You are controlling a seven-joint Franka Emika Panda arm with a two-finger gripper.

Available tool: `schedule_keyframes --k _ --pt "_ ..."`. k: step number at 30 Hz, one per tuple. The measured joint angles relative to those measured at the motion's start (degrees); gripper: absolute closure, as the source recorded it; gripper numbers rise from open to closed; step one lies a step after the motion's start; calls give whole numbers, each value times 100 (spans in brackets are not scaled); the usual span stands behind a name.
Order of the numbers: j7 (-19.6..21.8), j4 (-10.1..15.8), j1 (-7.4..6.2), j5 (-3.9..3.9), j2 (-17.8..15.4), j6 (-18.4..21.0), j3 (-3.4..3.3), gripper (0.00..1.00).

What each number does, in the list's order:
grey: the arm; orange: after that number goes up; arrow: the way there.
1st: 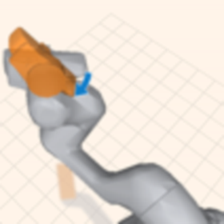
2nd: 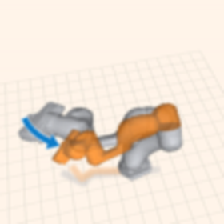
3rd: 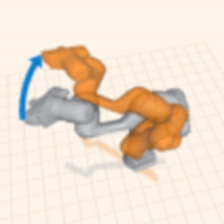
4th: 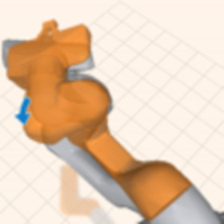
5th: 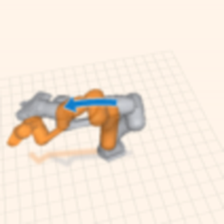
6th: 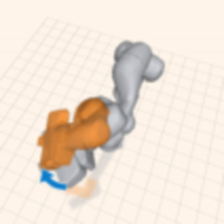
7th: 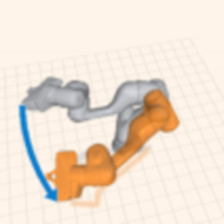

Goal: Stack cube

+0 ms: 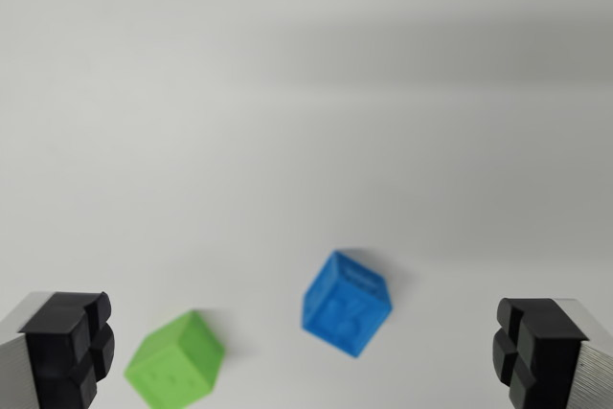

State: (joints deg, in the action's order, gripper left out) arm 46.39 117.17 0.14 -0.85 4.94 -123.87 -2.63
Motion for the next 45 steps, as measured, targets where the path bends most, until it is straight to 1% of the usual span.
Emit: schedule_keyframes --k 10,18,35,45 --pt "-144 378 -60 4 -138 -227 25 0" --pt "-275 732 -116 10 -260 -443 58 0" --pt "-619 1623 -289 24 -525 -1029 145 0" --pt "-834 2181 -417 29 -645 -1441 216 0"
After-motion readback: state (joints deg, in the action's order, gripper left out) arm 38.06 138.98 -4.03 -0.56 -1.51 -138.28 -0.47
